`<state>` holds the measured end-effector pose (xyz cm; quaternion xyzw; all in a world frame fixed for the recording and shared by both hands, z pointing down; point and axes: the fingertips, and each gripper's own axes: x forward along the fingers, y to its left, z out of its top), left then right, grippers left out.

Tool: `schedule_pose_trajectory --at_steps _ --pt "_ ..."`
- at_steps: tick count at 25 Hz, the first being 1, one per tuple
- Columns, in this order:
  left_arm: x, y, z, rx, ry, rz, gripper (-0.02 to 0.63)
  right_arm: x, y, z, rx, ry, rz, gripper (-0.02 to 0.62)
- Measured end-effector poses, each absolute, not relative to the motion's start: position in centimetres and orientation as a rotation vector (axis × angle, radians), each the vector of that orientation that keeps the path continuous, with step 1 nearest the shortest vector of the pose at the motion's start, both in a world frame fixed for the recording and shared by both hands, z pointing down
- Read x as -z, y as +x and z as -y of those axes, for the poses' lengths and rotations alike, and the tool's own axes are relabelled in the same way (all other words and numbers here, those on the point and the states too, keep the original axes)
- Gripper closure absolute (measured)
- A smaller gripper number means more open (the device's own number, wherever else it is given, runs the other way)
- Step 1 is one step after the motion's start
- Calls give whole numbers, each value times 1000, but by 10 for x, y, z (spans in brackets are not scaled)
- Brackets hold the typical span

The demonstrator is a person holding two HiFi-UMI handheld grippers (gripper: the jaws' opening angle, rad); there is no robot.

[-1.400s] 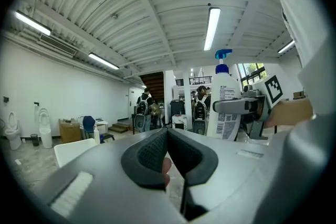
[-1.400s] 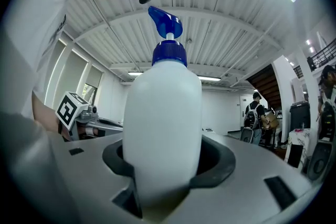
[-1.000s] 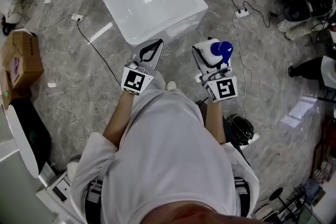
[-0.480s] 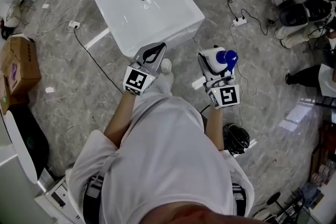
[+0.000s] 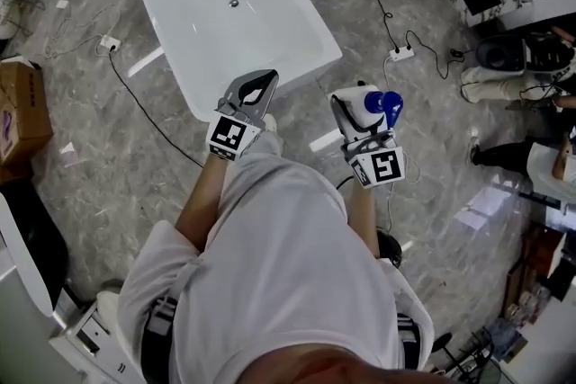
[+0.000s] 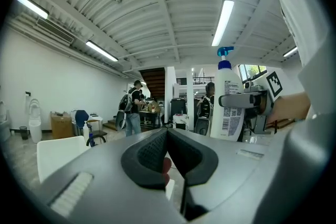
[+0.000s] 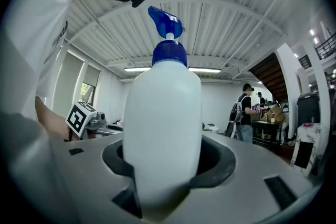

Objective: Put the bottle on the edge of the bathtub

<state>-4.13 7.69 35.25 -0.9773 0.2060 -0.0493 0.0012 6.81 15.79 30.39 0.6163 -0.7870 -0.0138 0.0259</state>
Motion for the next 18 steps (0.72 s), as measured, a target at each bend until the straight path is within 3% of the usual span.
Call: schedule_pose_trajectory --at_steps 18 --pt "-357 22 37 173 -3039 -760 607 -318 142 -10 9 1753 2598 345"
